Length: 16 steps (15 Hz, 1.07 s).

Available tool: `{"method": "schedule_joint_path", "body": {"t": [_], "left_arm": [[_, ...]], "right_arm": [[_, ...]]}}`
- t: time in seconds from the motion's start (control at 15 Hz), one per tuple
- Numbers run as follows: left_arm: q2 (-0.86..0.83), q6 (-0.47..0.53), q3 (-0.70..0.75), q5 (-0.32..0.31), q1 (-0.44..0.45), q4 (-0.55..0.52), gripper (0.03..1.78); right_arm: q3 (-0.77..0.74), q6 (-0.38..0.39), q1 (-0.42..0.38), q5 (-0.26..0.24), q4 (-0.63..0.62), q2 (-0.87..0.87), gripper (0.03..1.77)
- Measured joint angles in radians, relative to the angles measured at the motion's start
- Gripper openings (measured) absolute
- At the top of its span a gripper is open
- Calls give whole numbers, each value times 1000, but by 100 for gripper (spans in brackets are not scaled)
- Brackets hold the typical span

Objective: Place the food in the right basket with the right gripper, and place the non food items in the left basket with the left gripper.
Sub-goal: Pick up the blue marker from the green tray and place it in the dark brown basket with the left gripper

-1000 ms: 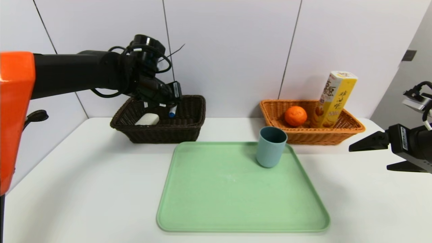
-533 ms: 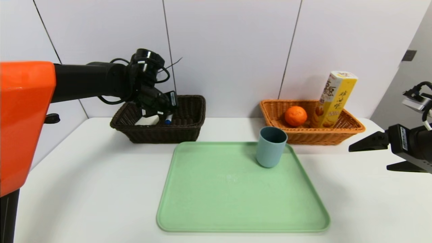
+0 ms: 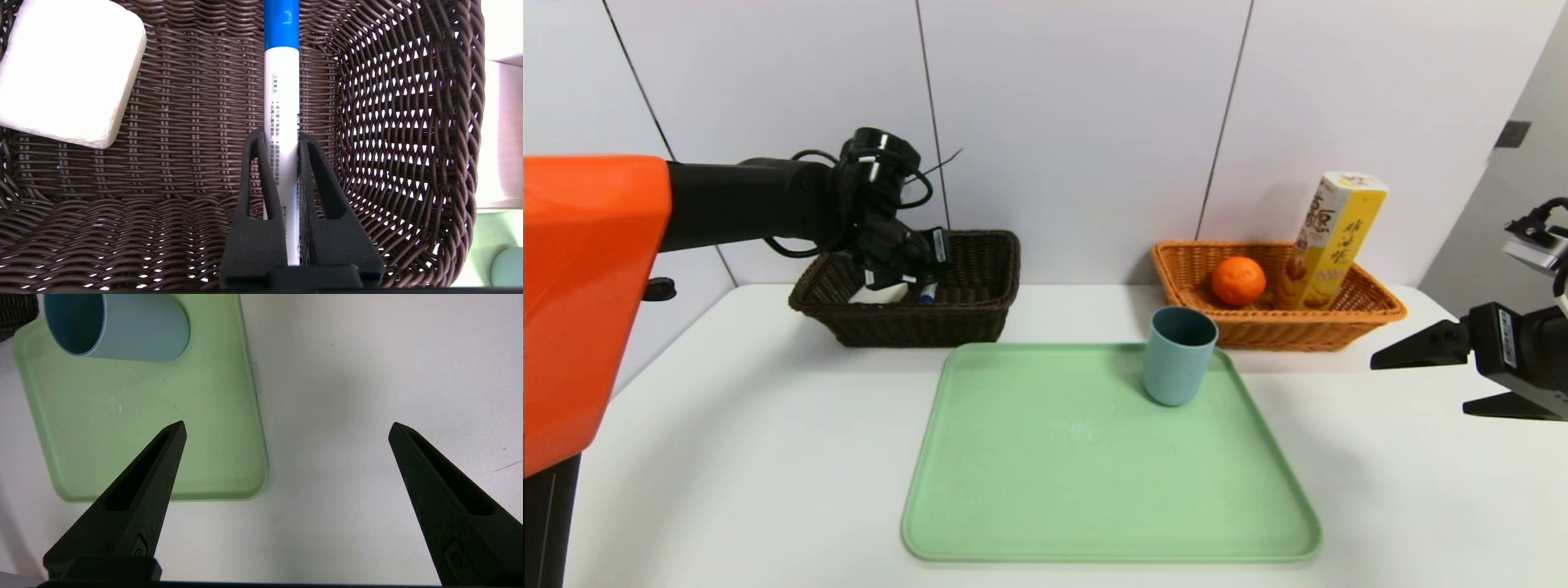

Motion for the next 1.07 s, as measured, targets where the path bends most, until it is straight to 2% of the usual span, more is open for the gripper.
{"method": "schedule_joint_path", "body": {"t": [0.4, 0.47, 0.6, 0.8, 1.07], "left_arm": [[13, 0, -4, 3, 0, -4, 16], [15, 0, -5, 9, 0, -4, 24], [17, -1, -7, 16, 0, -6, 58], [16, -1, -7, 34, 0, -8, 94], [-11, 5, -19, 120, -7, -22, 124]], "right_arm": [[8, 1, 0, -1, 0, -21, 171], [8, 1, 0, -1, 0, -24, 171], [9, 1, 0, 0, 0, -29, 171], [9, 0, 0, 0, 0, -35, 171], [27, 0, 0, -1, 0, -47, 171]]}}
